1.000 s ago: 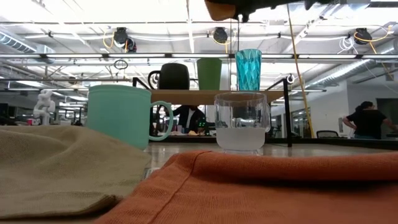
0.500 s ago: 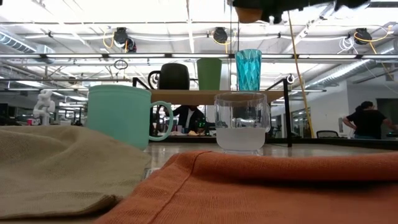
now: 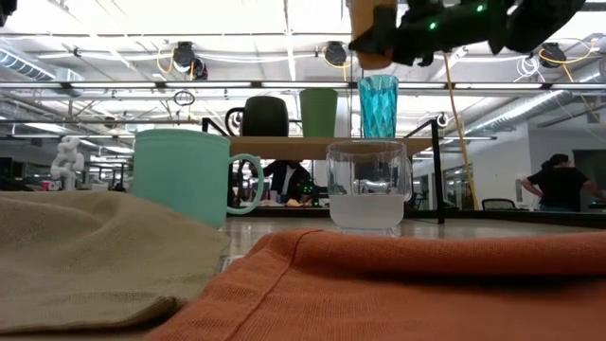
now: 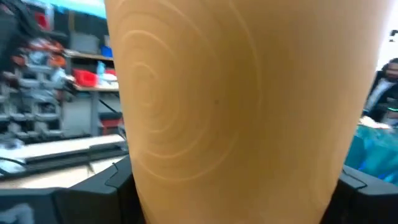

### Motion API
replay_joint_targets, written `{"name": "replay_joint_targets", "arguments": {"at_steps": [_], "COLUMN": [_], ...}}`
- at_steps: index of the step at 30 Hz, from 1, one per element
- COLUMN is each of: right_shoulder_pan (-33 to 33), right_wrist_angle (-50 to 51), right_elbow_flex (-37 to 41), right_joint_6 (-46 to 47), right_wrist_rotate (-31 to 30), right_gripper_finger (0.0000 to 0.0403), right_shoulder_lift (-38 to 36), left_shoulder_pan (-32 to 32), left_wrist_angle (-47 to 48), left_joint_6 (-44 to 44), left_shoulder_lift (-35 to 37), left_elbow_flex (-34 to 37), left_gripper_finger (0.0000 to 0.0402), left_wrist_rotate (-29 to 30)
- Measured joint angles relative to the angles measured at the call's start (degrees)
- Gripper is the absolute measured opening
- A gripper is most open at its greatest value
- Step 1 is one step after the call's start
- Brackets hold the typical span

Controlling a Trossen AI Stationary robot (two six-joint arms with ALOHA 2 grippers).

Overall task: Stack small to large cups/mugs on shelf
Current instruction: Put the orange cup on the shelf

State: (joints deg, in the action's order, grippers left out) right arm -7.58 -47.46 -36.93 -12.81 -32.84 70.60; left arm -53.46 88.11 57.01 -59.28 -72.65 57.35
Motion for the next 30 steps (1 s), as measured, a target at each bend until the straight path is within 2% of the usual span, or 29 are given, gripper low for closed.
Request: {"name": "replay_joint_targets", "arguments": {"at_steps": [5,10,14,20,30], "right_shoulder_pan": [-1.31,-2.64,-4.10,-5.21,-6.06], "right_wrist_angle": [-0.35,-0.99,-5.26,-17.89,-18.77], "right_elbow_flex": [0.00,0.53,4.63,11.57,10.84], "right_joint_6": [-1.73,-1.33,0.13,3.14,7.05], "right_wrist_rotate": [-7.82,-8.05,-10.80,-9.48,-5.82], "right_gripper_finger": [0.0283,0.0283,0.0283,0.0283,0.0283], "right_shoulder_lift": [2.93,3.24,3.25,3.20,7.13], "left_shoulder_pan": [-0.89,-1.52,-1.48,-1.48,-1.48], "left_wrist_angle": [-1.17,-1.33,-1.39,-1.39,-1.46], "left_joint_6": [1.42,2.50,2.97,3.41,3.56], "left_shoulder_lift": [0.01,0.03,0.03,0.03,0.03], "left_elbow_flex": [1.39,1.41,1.41,1.41,1.41], "left_gripper_finger": [0.0200,0.0200,0.0200,0.0200,0.0200], "left_wrist_rotate": [0.10,-0.17,-0.18,-0.18,1.24]}}
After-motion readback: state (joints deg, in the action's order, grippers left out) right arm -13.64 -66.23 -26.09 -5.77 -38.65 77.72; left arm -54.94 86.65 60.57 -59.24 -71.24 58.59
